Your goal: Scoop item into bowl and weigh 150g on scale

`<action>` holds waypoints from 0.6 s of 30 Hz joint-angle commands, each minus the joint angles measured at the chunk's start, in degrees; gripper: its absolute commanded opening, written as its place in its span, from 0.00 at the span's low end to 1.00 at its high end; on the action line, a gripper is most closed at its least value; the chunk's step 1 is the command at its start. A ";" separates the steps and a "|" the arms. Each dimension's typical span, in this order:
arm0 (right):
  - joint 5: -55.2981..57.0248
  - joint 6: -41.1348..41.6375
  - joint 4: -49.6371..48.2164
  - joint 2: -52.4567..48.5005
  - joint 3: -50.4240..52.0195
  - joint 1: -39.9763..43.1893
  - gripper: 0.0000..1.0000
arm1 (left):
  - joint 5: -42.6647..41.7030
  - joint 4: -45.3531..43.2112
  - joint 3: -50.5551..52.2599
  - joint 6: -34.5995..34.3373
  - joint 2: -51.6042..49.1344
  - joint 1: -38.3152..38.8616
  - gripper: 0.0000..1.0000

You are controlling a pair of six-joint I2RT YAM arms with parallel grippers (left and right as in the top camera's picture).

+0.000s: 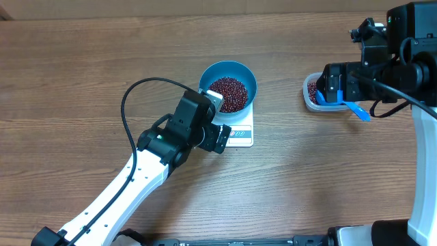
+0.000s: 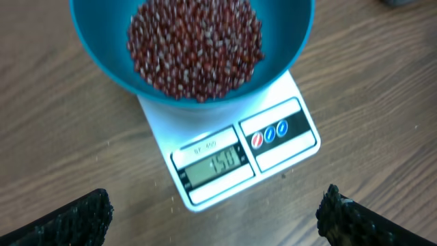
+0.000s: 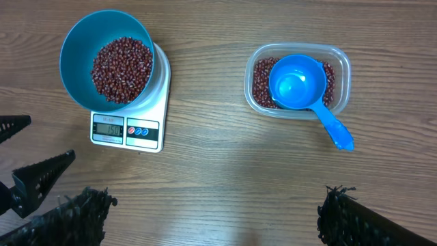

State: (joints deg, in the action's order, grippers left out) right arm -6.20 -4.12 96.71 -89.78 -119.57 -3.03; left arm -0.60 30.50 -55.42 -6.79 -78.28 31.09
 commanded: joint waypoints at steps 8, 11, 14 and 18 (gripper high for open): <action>-0.79 -0.87 -0.13 0.83 -0.44 0.22 1.00 | 0.85 5.07 0.31 -0.48 -0.48 -0.11 0.99; -0.79 -0.87 -0.13 0.83 -0.44 0.22 1.00 | 1.25 4.85 0.31 -0.48 -0.48 -0.11 0.99; -0.79 -0.87 -0.13 0.83 -0.44 0.22 1.00 | 1.22 4.72 0.31 -0.50 -0.48 -0.11 1.00; -0.79 -0.87 -0.13 0.83 -0.44 0.22 1.00 | 1.25 2.08 0.31 -0.48 -0.48 -0.11 0.99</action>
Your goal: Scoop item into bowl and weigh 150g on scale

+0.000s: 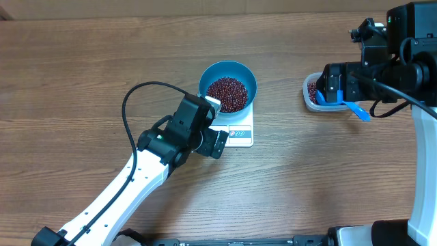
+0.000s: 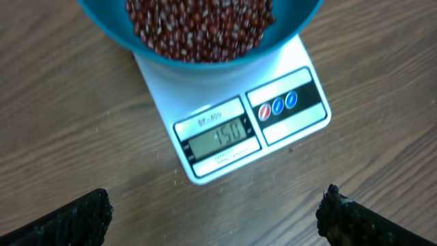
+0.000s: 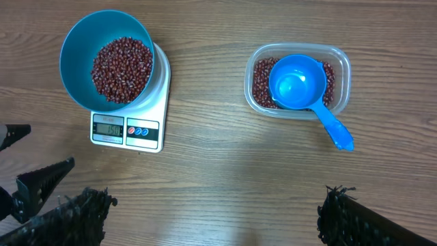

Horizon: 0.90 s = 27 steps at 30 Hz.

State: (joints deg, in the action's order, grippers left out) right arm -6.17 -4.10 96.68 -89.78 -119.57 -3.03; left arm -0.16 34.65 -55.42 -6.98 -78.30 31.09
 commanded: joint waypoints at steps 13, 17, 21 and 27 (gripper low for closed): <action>-0.81 -0.90 -0.11 0.83 -0.44 0.22 1.00 | 5.31 -16.02 0.31 5.11 -0.46 -0.11 0.99; -0.81 -0.90 -0.11 0.83 -0.44 0.22 1.00 | 5.27 -15.93 0.31 5.31 -0.46 -0.11 1.00; -0.81 -0.90 -0.11 0.83 -0.44 0.22 1.00 | 5.25 -15.43 0.31 5.29 -0.46 -0.11 0.99; -0.81 -0.90 -0.11 0.83 -0.44 0.22 1.00 | 5.25 -15.37 0.31 5.29 -0.46 -0.11 1.00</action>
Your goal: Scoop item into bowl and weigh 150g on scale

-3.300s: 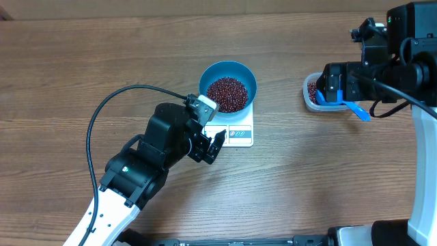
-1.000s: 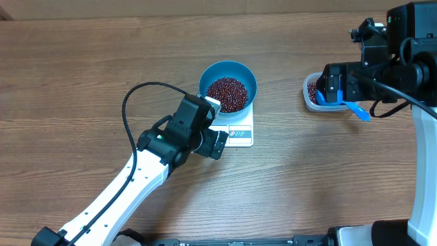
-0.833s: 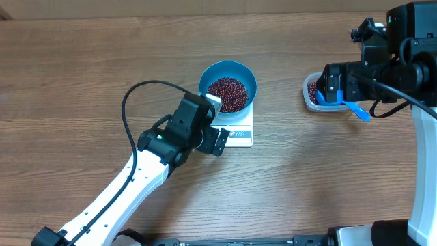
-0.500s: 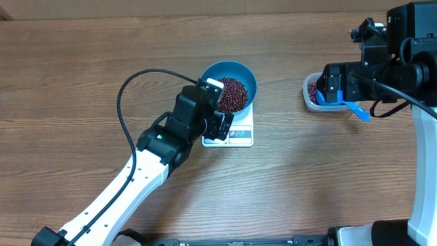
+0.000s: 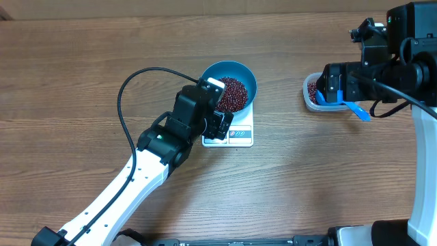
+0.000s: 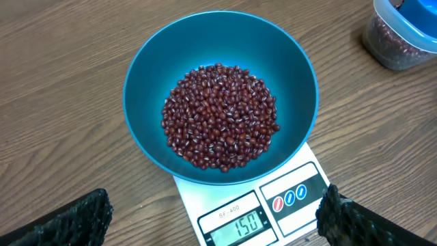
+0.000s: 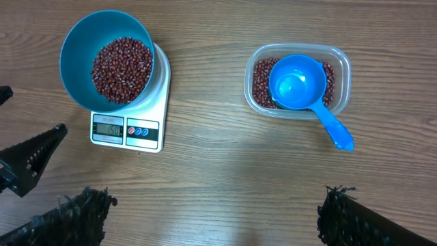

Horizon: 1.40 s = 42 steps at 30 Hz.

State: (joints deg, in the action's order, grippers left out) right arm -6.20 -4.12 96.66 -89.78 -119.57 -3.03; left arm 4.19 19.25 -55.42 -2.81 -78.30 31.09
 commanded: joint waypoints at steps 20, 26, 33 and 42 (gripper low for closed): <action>-0.76 -0.87 -0.09 0.83 -0.44 0.22 1.00 | 0.90 1.51 0.31 1.11 -0.46 -0.11 1.00; -0.79 -0.87 -0.09 0.83 -0.44 0.22 1.00 | 0.39 1.88 0.31 1.09 -0.46 0.00 1.00; -0.79 -0.87 -0.09 0.83 -0.44 0.22 1.00 | -1.27 1.92 0.48 1.05 -0.44 0.04 1.00; -0.79 -0.87 -0.09 0.83 -0.44 0.22 1.00 | -2.27 -2.40 7.80 0.94 4.33 0.00 1.00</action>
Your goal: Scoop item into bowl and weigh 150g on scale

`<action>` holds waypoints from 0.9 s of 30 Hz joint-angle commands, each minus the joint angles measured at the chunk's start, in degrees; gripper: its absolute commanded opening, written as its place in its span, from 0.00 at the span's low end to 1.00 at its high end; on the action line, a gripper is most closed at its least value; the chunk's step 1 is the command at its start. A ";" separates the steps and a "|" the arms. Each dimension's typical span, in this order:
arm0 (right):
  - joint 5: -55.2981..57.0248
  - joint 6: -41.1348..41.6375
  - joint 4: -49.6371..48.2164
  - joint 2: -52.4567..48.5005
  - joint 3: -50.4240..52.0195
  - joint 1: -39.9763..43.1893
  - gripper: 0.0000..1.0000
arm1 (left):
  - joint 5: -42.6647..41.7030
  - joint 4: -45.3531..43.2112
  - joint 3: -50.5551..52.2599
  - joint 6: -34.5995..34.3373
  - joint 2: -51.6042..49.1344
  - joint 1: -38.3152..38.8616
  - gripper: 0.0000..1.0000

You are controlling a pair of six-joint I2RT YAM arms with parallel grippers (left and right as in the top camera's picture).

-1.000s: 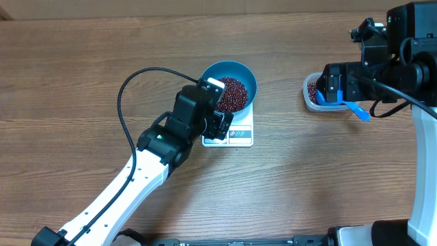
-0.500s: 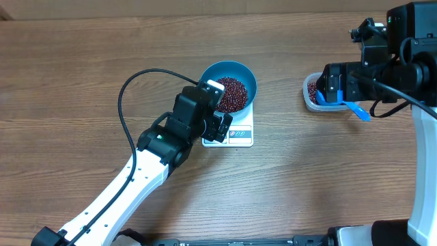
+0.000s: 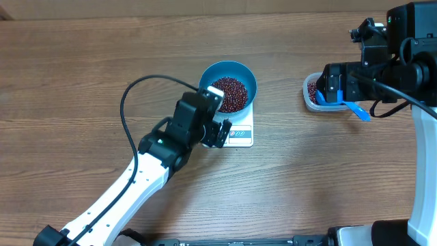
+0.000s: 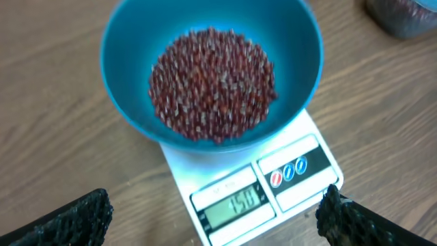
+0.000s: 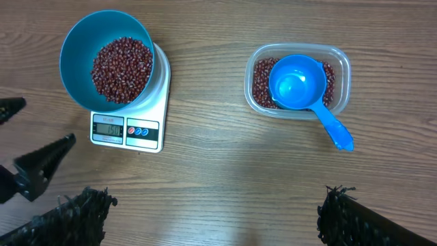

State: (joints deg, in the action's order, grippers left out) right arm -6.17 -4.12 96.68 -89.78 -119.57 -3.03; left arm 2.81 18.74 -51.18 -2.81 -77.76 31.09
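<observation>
A blue bowl [image 3: 250, 82] of red beans [image 4: 212, 85] stands on a white scale [image 3: 242, 134]. The scale's display [image 4: 235, 203] reads 150. My left gripper [image 3: 220, 132] hangs open just above the scale's front-left part, holding nothing; the display shows between its fingertips [image 4: 89, 212]. The blue scoop [image 5: 297, 82] lies empty in a clear container [image 5: 343, 60] of beans at the right. High above the table, my right gripper [image 5: 217, 205] is open and empty.
The left arm's black cable [image 3: 136, 92] loops over the wood table [image 3: 82, 61] left of the bowl. The right arm's body [image 3: 382, 75] covers part of the container in the overhead view.
My left gripper has moved back from the bowl's near-left rim toward the scale's front edge. In its wrist view the bowl now sits higher and more of the display shows. The reading stays 150.
The left gripper was open over the scale's front with 150 on the display. It then stood a little further toward the front edge, then up by the bowl, and now partly back. The right arm, scoop and container have stayed put.
</observation>
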 commanded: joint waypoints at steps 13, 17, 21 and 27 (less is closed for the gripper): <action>-0.81 -0.87 -0.11 0.83 -0.44 0.22 1.00 | 2.10 -26.80 28.02 2.89 24.96 -1.36 0.99; -0.81 -0.87 -0.11 0.83 -0.44 0.22 1.00 | 1.51 -33.57 34.77 2.82 33.86 -4.87 1.00; -0.81 -0.87 -0.11 0.83 -0.44 0.22 1.00 | -1.36 -38.45 39.95 2.84 42.64 -10.27 1.00; -0.81 -0.87 -0.11 0.83 -0.44 0.22 1.00 | -7.96 -40.83 46.14 2.82 56.26 -20.20 0.99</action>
State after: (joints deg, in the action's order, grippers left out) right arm -6.20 -4.14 96.68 -89.78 -119.57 -3.03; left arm -0.47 -21.56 -7.79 -1.06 -26.65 14.63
